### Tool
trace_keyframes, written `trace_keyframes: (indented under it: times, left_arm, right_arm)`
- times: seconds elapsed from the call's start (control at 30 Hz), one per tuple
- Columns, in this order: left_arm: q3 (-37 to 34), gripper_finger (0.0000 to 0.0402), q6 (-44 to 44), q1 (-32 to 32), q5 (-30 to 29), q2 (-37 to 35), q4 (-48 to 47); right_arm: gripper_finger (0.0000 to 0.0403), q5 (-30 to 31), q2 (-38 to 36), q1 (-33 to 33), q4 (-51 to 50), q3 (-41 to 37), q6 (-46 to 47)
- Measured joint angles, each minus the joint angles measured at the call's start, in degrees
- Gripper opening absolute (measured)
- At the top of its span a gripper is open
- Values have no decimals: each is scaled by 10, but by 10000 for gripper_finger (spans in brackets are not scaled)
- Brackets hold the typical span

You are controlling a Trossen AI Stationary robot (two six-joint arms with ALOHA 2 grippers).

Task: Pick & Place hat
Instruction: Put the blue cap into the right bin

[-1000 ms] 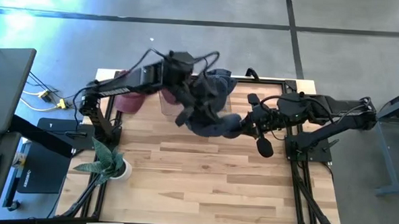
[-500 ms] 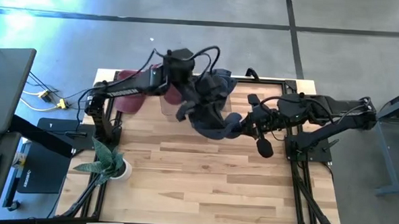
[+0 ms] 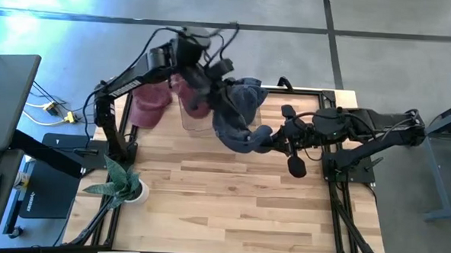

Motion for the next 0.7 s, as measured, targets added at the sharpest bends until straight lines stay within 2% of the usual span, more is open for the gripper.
trace_keyframes:
  times: [0.1,0.23,0.33,0.5,0.7]
  left_arm:
    - [8,0,85,0,-66,2,-107]
    - [27,0,176,-8,-192,1,-238]
    - [41,0,210,-18,-266,1,-262]
    - [39,0,220,-19,-269,-22,-179]
    - [44,0,357,-26,-265,-73,-94]
  right_arm:
    - [18,5,0,0,0,0,-5]
    - [8,6,0,0,0,0,-15]
    - [6,8,0,0,-1,0,-23]
    - [18,-6,0,-2,2,0,-26]
    - [6,-42,-2,-2,2,0,-27]
